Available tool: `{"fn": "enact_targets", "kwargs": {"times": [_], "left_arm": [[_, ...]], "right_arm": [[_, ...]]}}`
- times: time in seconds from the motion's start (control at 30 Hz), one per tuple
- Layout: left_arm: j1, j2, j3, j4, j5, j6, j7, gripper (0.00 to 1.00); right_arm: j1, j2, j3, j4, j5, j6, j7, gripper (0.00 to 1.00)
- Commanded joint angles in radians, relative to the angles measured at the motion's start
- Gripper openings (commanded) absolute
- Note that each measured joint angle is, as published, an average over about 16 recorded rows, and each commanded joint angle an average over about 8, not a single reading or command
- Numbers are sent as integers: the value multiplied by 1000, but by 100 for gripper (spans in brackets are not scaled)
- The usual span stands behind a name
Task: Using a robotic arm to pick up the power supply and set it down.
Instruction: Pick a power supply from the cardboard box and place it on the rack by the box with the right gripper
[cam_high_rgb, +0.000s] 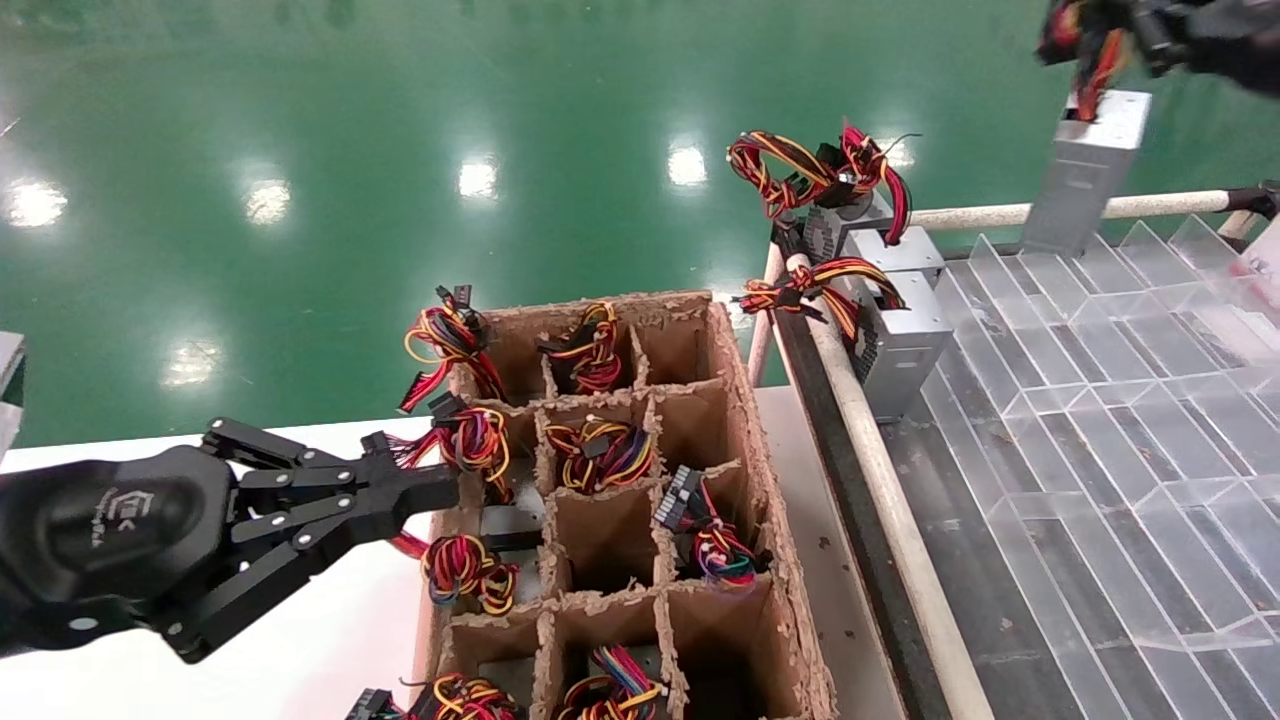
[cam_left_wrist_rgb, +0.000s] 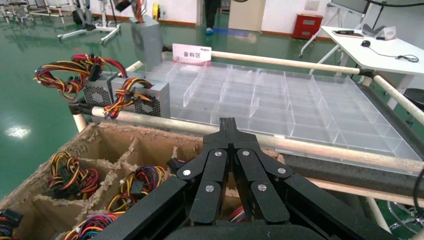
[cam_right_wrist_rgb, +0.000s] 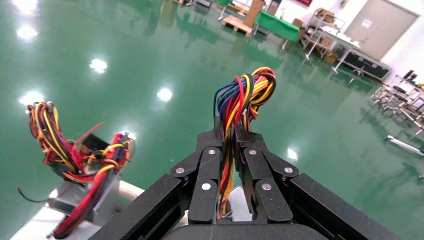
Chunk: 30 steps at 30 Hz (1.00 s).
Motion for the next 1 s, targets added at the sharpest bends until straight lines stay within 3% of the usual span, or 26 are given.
{"fn": "enact_targets", "kwargs": {"times": [0.03, 0.57, 1.0], "left_arm": [[0, 0, 0, 0, 0, 0, 0, 0], [0, 0, 0, 0, 0, 0, 0, 0], [0, 0, 0, 0, 0, 0, 0, 0]], "right_arm": [[-4, -30, -1, -14, -1, 27, -10, 0], [-44, -159, -2, -46, -2, 96, -29, 0], [-51, -149, -11, -55, -16, 195, -48, 0]]}}
